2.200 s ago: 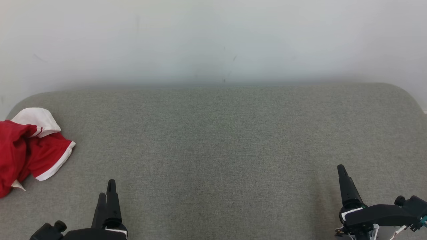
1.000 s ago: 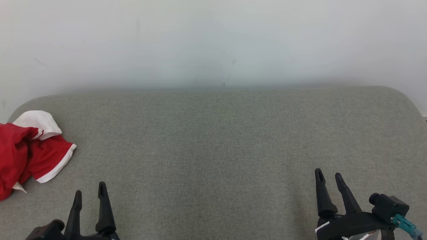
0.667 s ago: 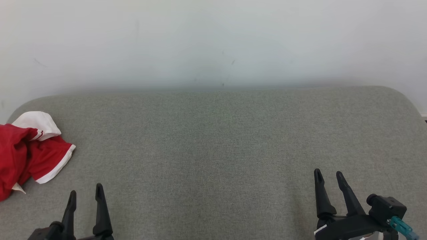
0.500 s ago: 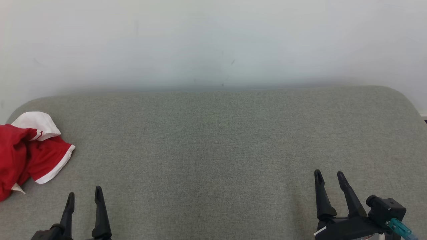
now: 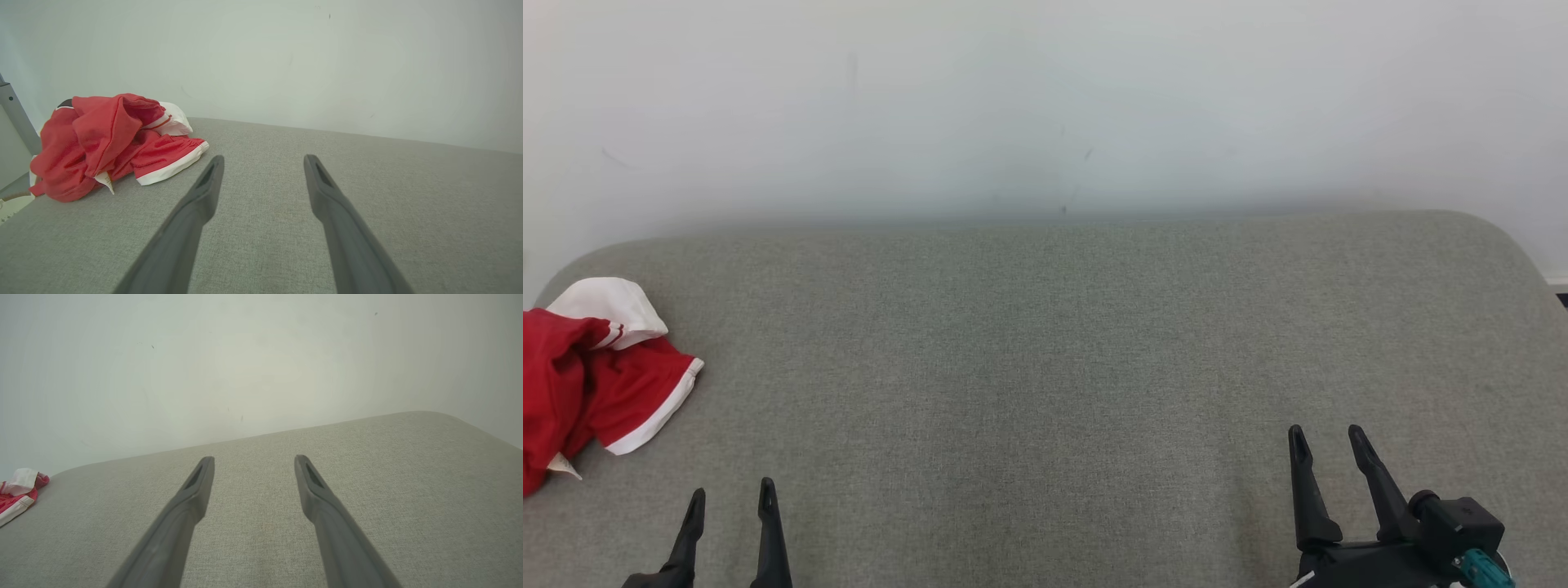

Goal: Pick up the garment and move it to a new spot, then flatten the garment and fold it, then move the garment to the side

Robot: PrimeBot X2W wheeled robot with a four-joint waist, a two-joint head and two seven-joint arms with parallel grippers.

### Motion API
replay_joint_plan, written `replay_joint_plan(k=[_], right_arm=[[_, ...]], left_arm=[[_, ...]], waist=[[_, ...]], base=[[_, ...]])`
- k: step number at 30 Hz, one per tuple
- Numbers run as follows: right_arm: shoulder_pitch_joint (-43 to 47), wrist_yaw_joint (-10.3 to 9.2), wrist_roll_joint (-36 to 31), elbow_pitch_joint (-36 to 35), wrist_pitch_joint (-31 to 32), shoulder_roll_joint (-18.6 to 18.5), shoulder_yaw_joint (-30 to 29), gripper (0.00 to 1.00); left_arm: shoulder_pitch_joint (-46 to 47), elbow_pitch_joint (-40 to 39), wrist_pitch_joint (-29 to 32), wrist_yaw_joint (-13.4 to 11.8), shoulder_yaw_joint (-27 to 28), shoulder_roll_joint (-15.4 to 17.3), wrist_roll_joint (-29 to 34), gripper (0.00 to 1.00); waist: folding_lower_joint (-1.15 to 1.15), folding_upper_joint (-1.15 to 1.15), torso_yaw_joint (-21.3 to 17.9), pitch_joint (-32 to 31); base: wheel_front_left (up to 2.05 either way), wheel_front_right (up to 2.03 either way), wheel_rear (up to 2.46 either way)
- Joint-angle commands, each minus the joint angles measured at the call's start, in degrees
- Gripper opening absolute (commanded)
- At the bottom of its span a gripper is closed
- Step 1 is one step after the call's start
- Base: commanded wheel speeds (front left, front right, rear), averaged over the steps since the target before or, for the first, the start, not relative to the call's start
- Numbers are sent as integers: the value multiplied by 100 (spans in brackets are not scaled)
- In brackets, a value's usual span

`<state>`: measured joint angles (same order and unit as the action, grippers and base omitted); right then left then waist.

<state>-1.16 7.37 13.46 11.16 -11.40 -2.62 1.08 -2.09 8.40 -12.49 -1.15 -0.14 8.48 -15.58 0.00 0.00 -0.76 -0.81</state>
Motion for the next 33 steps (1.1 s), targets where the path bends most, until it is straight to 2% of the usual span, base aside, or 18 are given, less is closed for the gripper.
replay_joint_plan(k=[1,12,25,33], right_arm=[[19,17,-121,-32,-58,-34,27,100],[72,19,-560,-14,-229,-36,72,100],[130,22,-842,-52,-400,-37,22,100],[158,22,-780,-18,-387,-35,-40,100]], left_arm=[[-20,-10,27,12,-13,50,156,100],[-82,-146,226,21,-72,155,533,100],[-160,-326,64,32,-32,234,836,100],[-237,-311,99,115,-35,277,619,100]], waist=[[0,0,-3,-7],[0,0,-9,-38],[0,0,-23,-47],[0,0,-37,-68]], base=[[0,0,0],[0,0,0],[0,0,0],[0,0,0]])
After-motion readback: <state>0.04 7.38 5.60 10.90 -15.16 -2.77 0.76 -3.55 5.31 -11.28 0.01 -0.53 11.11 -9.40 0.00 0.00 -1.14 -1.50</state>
